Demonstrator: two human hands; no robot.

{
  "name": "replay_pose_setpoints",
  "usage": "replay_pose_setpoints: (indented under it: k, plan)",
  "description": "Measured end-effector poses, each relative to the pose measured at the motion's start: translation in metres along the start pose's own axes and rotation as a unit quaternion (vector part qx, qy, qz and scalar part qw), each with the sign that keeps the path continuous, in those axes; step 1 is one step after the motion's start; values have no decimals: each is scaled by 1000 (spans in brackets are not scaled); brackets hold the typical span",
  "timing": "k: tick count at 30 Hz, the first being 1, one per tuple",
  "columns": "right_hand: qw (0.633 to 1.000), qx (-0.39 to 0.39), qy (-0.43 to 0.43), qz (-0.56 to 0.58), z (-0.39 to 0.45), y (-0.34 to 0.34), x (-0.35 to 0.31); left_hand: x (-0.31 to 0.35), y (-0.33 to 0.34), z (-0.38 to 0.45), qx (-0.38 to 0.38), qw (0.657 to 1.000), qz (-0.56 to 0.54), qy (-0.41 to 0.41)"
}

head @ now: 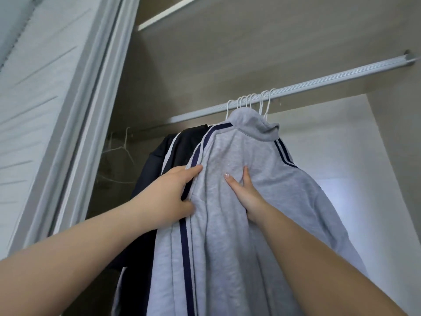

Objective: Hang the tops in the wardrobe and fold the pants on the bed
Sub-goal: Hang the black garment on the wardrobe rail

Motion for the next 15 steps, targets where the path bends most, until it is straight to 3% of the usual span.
replay_pose_setpoints:
  k: [9,15]
  plan:
    - [998,-39,15,38,40,97,33,-79,-7,-3,14,999,29,-26]
    - [997,-58,23,36,52,141,42,-92,2,6,6,998,54,-34]
Point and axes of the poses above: each hand's wrist, its own z-axis towards the middle knuckle, its own y-axis out of the palm, x = y × z, the point moved 10 cm from there along z, towards the middle knuckle, and after that the axes turned 3 degrees about -y, right-handed, at the moved point
